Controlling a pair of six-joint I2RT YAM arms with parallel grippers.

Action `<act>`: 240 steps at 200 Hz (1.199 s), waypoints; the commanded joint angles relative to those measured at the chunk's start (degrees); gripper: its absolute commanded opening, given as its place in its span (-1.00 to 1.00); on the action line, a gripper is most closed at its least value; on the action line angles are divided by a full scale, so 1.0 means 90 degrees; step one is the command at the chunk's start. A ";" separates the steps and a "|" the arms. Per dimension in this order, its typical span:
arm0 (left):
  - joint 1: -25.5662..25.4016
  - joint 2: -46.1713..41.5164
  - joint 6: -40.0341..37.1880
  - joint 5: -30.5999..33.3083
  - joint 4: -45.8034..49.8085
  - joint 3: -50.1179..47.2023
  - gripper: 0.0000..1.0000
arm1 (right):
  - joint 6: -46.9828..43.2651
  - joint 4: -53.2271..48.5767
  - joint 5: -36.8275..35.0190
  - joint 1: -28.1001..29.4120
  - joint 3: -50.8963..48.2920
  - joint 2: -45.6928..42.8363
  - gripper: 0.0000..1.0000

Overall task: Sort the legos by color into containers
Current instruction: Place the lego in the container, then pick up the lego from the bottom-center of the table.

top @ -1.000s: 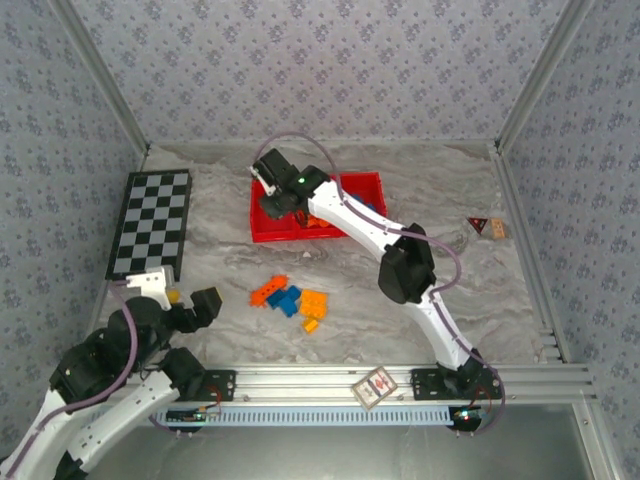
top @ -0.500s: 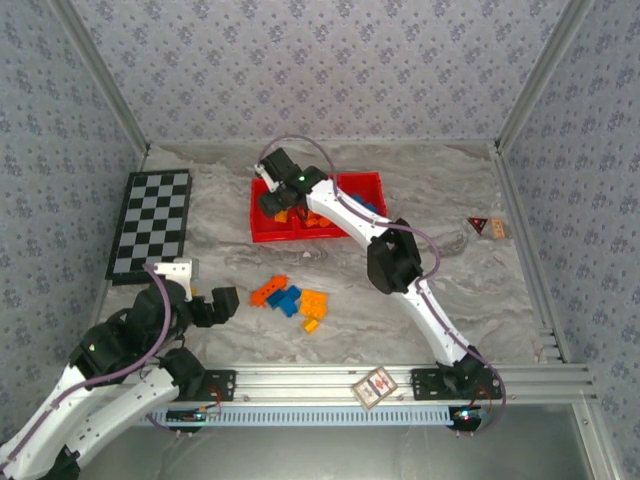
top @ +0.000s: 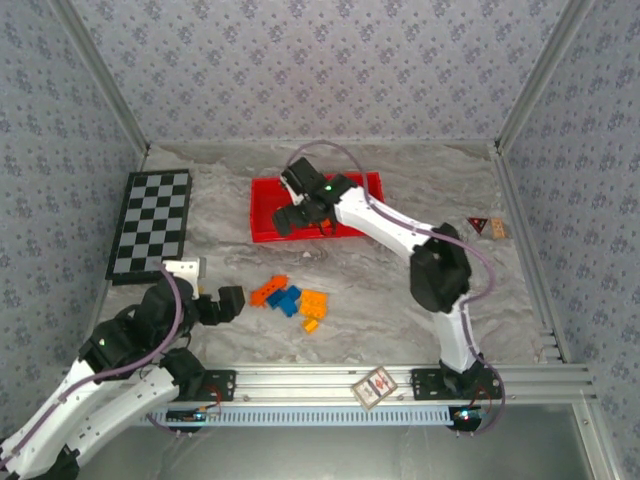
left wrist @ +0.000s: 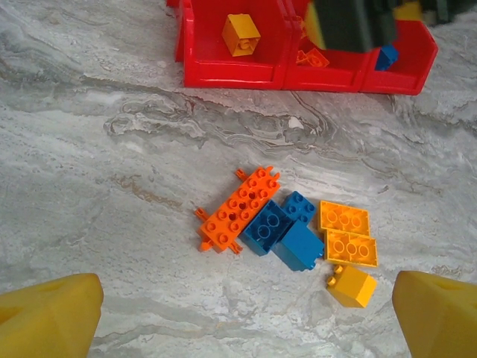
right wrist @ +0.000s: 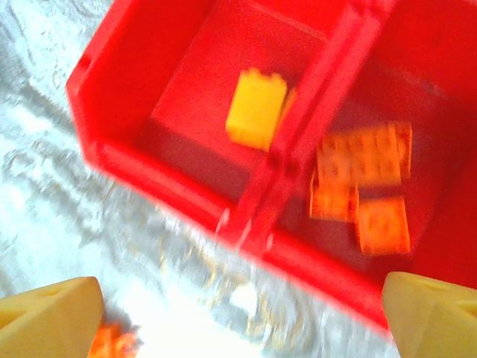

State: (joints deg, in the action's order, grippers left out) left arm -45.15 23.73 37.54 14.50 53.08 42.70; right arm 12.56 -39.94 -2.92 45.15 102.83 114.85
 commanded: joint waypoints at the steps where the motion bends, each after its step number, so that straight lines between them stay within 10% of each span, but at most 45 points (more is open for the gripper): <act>1: -0.0045 0.0040 -0.0147 -0.0094 -0.0195 -0.0008 0.99 | 0.0518 0.0259 0.0071 0.0272 -0.1126 -0.0916 0.99; 105: -0.0052 -0.0097 -0.0138 -0.0098 -0.0234 -0.0032 0.99 | 0.1847 0.0125 0.0218 0.1657 -0.4018 -0.2499 0.91; 240: -0.0167 -0.0270 -0.0060 0.0079 -0.0160 -0.0020 0.99 | 0.1881 -0.0223 0.1152 0.1929 -0.3761 -0.1686 0.72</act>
State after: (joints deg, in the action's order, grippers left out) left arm -46.26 21.82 37.12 14.39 52.42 42.52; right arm 26.44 -41.82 2.55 61.10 71.11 101.56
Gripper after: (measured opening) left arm 0.996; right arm 0.859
